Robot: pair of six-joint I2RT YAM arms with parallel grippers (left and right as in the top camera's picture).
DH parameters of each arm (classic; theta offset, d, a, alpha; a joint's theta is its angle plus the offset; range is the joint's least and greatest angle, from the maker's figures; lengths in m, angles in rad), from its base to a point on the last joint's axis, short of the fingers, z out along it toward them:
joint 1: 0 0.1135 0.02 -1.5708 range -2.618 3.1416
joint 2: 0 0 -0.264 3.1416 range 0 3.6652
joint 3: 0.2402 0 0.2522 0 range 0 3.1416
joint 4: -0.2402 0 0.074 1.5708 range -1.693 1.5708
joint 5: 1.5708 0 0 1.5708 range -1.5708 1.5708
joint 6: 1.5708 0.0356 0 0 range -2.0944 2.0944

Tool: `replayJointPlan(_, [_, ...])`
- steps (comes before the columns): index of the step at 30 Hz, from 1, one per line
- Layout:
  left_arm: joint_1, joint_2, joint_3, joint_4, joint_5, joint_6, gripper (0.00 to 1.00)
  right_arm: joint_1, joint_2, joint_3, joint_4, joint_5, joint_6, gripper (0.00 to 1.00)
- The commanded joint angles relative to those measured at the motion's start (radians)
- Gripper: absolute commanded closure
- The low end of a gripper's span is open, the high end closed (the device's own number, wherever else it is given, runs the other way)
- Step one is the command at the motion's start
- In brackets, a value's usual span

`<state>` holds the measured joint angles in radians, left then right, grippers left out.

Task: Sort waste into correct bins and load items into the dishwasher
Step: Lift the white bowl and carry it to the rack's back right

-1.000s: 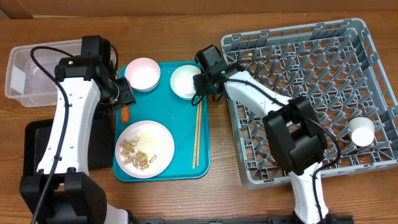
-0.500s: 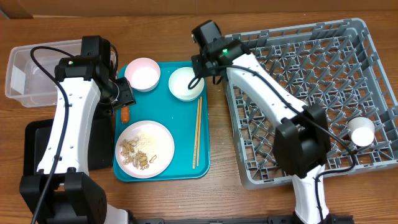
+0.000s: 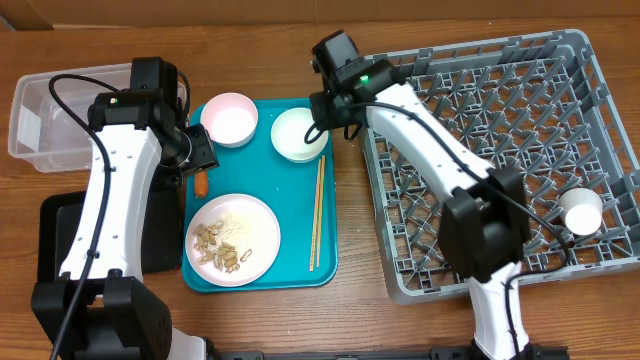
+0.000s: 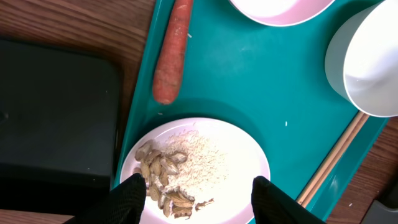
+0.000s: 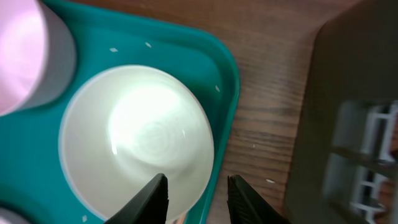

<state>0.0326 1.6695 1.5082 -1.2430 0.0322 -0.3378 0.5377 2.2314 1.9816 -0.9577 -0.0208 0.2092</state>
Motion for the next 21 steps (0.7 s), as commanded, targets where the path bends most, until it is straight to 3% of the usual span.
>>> replayJointPlan(1, [-0.001, -0.015, 0.015, -0.002, -0.010, 0.001, 0.43, 0.005, 0.072, -0.018, 0.015, -0.010, 0.005, 0.66])
replayJointPlan(3, [-0.001, -0.015, 0.015, -0.002, -0.010, 0.001, 0.43, 0.005, 0.094, -0.018, 0.021, -0.010, 0.005, 0.66])
replayJointPlan(7, [-0.001, -0.015, 0.015, 0.001, -0.010, 0.001, 0.43, 0.005, 0.105, -0.018, 0.035, -0.007, 0.005, 0.77])
replayJointPlan(10, [-0.001, -0.015, 0.015, 0.001, -0.010, 0.001, 0.43, 0.005, 0.105, -0.018, 0.040, -0.007, 0.005, 0.96])
replayJointPlan(21, [0.000, -0.015, 0.015, 0.002, -0.010, 0.001, 0.43, -0.039, -0.026, 0.182, -0.145, 0.103, 0.005, 0.96])
